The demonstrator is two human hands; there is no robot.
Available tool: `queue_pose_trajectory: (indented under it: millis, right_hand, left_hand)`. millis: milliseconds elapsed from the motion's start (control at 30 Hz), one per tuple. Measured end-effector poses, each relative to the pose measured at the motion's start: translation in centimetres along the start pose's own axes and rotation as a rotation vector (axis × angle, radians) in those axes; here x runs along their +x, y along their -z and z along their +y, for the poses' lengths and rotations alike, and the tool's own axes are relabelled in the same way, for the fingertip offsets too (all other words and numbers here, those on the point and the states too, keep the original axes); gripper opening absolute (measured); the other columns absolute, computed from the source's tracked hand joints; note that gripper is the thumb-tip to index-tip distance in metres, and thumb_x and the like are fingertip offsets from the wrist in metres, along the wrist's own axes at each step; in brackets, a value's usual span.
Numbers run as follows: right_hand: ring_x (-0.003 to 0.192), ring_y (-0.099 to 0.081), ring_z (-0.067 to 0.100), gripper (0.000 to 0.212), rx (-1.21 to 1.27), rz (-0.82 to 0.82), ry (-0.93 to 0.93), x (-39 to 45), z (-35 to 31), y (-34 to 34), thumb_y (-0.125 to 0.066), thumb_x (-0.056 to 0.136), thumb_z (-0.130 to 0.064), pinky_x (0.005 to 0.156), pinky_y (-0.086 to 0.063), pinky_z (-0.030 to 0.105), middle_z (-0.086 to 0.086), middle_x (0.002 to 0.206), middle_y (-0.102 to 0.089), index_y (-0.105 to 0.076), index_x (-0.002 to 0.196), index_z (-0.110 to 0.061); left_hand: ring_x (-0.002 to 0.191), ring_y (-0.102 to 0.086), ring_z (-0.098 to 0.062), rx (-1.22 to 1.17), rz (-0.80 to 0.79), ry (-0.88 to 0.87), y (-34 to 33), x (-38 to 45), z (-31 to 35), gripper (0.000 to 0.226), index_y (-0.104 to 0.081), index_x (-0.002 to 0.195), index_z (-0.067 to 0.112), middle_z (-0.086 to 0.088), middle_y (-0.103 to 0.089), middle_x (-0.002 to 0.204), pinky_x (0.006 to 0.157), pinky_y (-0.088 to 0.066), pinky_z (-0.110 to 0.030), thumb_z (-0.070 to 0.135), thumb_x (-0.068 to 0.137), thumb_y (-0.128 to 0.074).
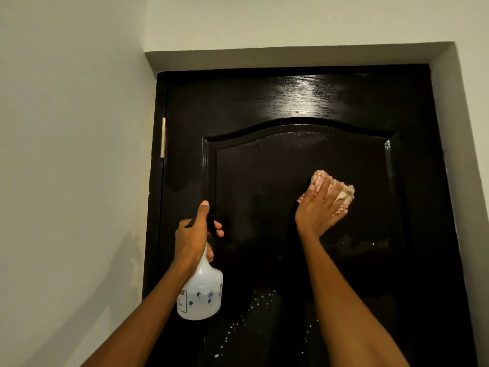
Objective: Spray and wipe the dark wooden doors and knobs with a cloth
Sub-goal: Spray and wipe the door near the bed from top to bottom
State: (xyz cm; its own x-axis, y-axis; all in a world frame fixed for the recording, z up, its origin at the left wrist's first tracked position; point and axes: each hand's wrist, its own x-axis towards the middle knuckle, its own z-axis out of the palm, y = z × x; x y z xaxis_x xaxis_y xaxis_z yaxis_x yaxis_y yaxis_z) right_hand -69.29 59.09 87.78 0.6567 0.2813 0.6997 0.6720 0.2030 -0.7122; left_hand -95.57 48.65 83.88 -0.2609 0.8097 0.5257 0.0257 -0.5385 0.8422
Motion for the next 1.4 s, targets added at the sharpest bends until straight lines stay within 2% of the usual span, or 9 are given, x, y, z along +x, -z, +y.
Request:
queue_pose_trajectory:
  millis: [133, 333, 567, 767, 900, 1033, 1133, 1267, 1400]
  right_hand:
    - [0.155, 0.007, 0.039, 0.062, 0.027, -0.030, 0.016, 0.9, -4.1, -0.7, -0.028, 0.107, -0.044, 0.120, 0.008, 0.064, 0.004, 0.170, 0.011, -0.004, 0.163, -0.029]
    - [0.156, -0.003, 0.032, 0.062, -0.257, -0.299, 0.940, 1.8, -7.6, -3.4, -0.017, 0.103, -0.054, 0.121, -0.005, 0.066, -0.003, 0.170, -0.004, -0.013, 0.162, -0.036]
    - [0.155, -0.017, 0.028, 0.059, -0.344, -0.347, 1.349, -8.1, 11.9, -2.1, -0.041, 0.104, -0.052, 0.123, -0.010, 0.056, -0.005, 0.168, -0.019, -0.026, 0.159, -0.038]
    - [0.154, -0.016, 0.034, 0.057, -0.464, -0.202, 0.788, 0.6, 18.0, 3.8, -0.026, 0.104, -0.044, 0.121, -0.006, 0.066, 0.006, 0.169, -0.014, -0.028, 0.159, -0.030]
    - [0.156, -0.003, 0.033, 0.061, -0.172, -0.010, 0.057, 2.9, 21.3, 7.1, -0.021, 0.107, -0.049, 0.123, 0.002, 0.055, 0.002, 0.171, -0.001, -0.004, 0.162, -0.029]
    - [0.156, -0.005, 0.036, 0.066, 0.061, 0.061, -0.254, 0.0, 16.5, 5.6, -0.017, 0.103, -0.054, 0.121, 0.001, 0.058, 0.002, 0.171, -0.005, -0.010, 0.163, -0.027]
    - [0.154, -0.010, 0.039, 0.066, 0.002, -0.081, -0.027, -3.4, 12.8, 2.9, -0.019, 0.103, -0.052, 0.120, 0.000, 0.063, 0.010, 0.169, -0.012, -0.016, 0.162, -0.022]
    - [0.148, -0.024, 0.039, 0.057, -0.127, -0.267, 0.688, -8.1, 11.3, -0.4, -0.033, 0.103, -0.043, 0.118, -0.014, 0.067, 0.012, 0.160, -0.036, -0.038, 0.155, -0.021]
    - [0.156, -0.010, 0.029, 0.056, -0.283, -0.521, 1.271, -10.9, 17.1, -0.6, -0.029, 0.107, -0.050, 0.122, -0.012, 0.061, 0.000, 0.169, -0.017, -0.024, 0.160, -0.033]
  left_hand:
    - [0.037, -0.049, -0.022, -0.002, -0.035, -0.016, -1.4, 0.1, 1.3, 0.071, -0.073, 0.087, -0.001, -0.013, -0.078, 0.078, 0.039, -0.043, -0.027, 0.063, 0.103, -0.044]
    - [0.039, -0.050, -0.027, -0.033, -0.024, -0.046, -3.6, 1.1, 2.1, 0.076, -0.075, 0.085, 0.000, -0.013, -0.078, 0.078, 0.043, -0.043, -0.029, 0.068, 0.100, -0.046]
    - [0.042, -0.051, -0.028, -0.040, -0.030, 0.082, -5.7, -2.7, -3.5, 0.079, -0.076, 0.084, 0.001, -0.020, -0.076, 0.078, 0.042, -0.043, -0.029, 0.073, 0.097, -0.047]
    - [0.039, -0.048, -0.024, -0.033, -0.066, 0.189, -8.4, -6.2, -6.9, 0.078, -0.074, 0.089, -0.003, -0.019, -0.078, 0.082, 0.039, -0.040, -0.027, 0.070, 0.098, -0.046]
    - [0.038, -0.048, -0.024, -0.040, -0.064, 0.172, -9.7, -7.1, -7.0, 0.077, -0.074, 0.090, -0.003, -0.019, -0.078, 0.083, 0.038, -0.040, -0.027, 0.068, 0.099, -0.046]
    - [0.041, -0.052, -0.024, -0.041, -0.015, 0.180, -9.1, -8.4, -7.0, 0.076, -0.075, 0.090, -0.002, -0.019, -0.077, 0.083, 0.037, -0.040, -0.025, 0.068, 0.099, -0.048]
    - [0.054, -0.059, -0.030, -0.045, 0.015, 0.183, -8.1, -9.5, -7.3, 0.074, -0.076, 0.092, -0.001, -0.020, -0.077, 0.084, 0.043, -0.045, -0.029, 0.067, 0.098, -0.049]
    - [0.055, -0.057, -0.032, -0.029, 0.072, 0.186, -7.1, -10.3, -7.3, 0.074, -0.075, 0.094, 0.000, -0.015, -0.078, 0.082, 0.041, -0.044, -0.029, 0.068, 0.098, -0.046]
    - [0.073, -0.064, -0.038, -0.010, 0.111, 0.221, -7.8, -11.6, -7.4, 0.072, -0.077, 0.093, 0.003, -0.012, -0.079, 0.081, 0.054, -0.050, -0.035, 0.069, 0.098, -0.047]
